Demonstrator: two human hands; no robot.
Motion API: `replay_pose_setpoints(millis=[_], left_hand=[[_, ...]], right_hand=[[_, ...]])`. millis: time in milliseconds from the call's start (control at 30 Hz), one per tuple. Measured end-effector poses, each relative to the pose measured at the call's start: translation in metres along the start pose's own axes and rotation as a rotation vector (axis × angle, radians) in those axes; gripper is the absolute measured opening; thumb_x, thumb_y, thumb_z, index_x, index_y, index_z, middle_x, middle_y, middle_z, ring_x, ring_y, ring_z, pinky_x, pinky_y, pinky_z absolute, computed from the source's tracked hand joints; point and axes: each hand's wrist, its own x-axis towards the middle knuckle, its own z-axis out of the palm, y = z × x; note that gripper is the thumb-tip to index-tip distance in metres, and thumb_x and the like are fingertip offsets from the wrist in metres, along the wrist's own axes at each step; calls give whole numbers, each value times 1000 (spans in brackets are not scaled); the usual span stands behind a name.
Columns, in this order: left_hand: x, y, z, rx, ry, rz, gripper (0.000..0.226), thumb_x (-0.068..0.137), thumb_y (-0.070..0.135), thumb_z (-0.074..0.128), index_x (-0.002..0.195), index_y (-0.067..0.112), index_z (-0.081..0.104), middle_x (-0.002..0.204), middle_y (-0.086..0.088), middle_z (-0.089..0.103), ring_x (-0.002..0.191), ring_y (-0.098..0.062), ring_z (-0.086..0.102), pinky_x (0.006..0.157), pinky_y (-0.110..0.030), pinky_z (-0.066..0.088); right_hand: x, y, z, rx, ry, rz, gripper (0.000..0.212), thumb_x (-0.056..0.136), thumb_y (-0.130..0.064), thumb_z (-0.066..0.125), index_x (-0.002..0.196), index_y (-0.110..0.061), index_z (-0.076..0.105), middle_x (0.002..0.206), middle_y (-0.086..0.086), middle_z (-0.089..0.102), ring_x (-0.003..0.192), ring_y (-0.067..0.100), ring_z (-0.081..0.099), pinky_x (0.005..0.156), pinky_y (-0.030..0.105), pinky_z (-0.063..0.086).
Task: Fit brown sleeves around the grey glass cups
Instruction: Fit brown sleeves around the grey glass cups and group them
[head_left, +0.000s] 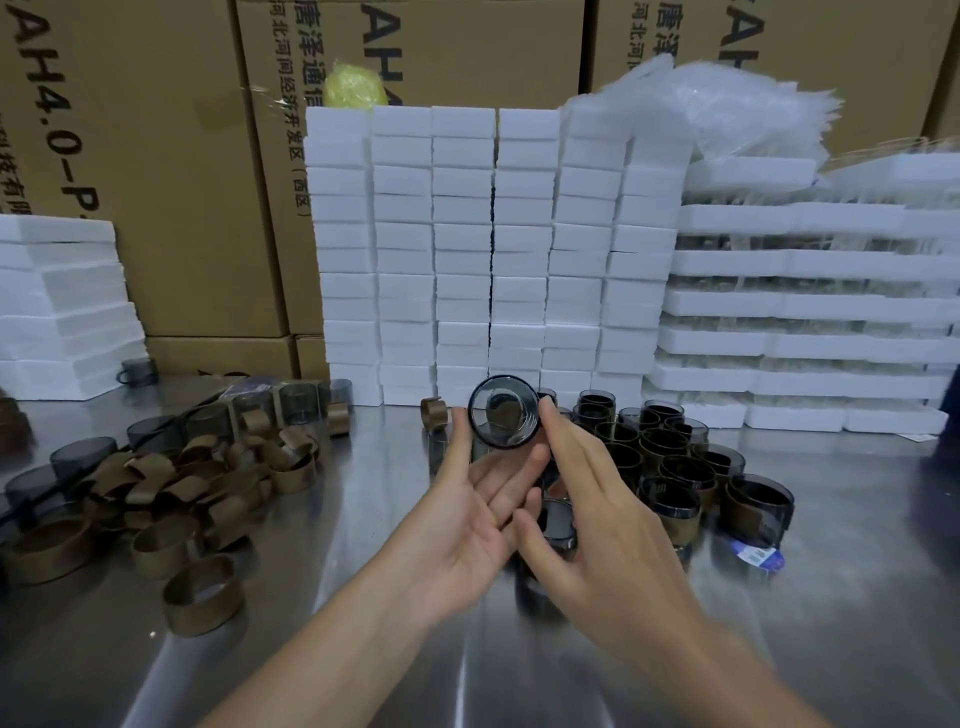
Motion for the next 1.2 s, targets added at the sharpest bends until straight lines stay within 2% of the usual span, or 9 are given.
replay_pose_setpoints(millis=[167, 300, 433, 500, 633, 767, 867, 1000, 1200], left_hand=[[2, -2, -5, 25, -6, -24, 66, 93, 69, 62, 113, 11, 86, 128, -1, 80, 109, -9, 79, 76, -25, 65], [2, -6, -6, 68, -25, -48, 71, 94, 71, 59, 120, 10, 84, 134, -6, 77, 121, -13, 75, 97, -30, 63], [-1, -11, -1, 97, -60, -45, 79, 93, 71, 63, 141, 7, 67, 139, -8, 74, 128, -17, 72, 102, -32, 61], [-2, -12, 0, 128, -58, -29, 78, 92, 71, 64, 139, 9, 67, 139, -8, 74, 128, -17, 72, 100, -29, 61], [-1, -12, -1, 94, -36, -7, 72, 90, 68, 69, 127, 6, 73, 134, -11, 76, 123, -20, 75, 98, -34, 63], [-3, -9, 2, 169, -39, 27, 61, 96, 69, 63, 125, 20, 83, 139, -1, 75, 130, -12, 70, 91, -25, 58], [-5, -7, 2, 212, -52, 61, 53, 99, 57, 72, 139, 23, 75, 143, 0, 72, 133, -14, 68, 93, -26, 58], [-6, -4, 2, 225, -46, 177, 52, 99, 45, 75, 146, 24, 67, 144, -3, 71, 135, -19, 68, 97, -33, 57], [-9, 1, 0, 392, -95, 244, 48, 104, 50, 70, 146, 26, 68, 147, -8, 69, 139, -24, 64, 116, -44, 45]], right_hand=[[-1, -2, 1, 16, 44, -17, 87, 97, -46, 57, 172, -43, 14, 171, -26, 25, 144, -17, 37, 99, 0, 40], [-2, -6, 5, -18, 59, -94, 80, 99, -46, 61, 170, -48, 24, 180, -14, 13, 160, 2, 23, 121, 26, 31], [-2, -4, 10, 11, 85, -1, 87, 94, -47, 63, 167, -59, 17, 180, -19, -3, 164, 9, 11, 124, 39, 25], [-1, -3, 8, 55, 79, 43, 89, 93, -46, 64, 166, -61, 16, 179, -23, -5, 165, 4, 5, 124, 36, 22], [-2, -3, 10, -13, 49, -30, 89, 92, -43, 64, 167, -57, 19, 181, -17, -2, 167, 16, 9, 128, 49, 28], [2, -5, 9, 139, 99, 106, 97, 90, -50, 63, 168, -58, 6, 176, -34, -6, 162, -6, 0, 125, 30, 14], [0, -3, 10, 184, 116, 137, 98, 89, -54, 63, 171, -48, 9, 173, -34, 14, 160, -9, 11, 121, 17, 17], [0, -1, 6, 228, 94, 132, 89, 92, -40, 71, 168, -49, 24, 165, -30, 35, 158, 2, 30, 124, 21, 28], [2, -8, 1, 93, 75, 15, 90, 91, -35, 70, 164, -62, 25, 171, -28, 24, 156, 0, 34, 119, 37, 40]])
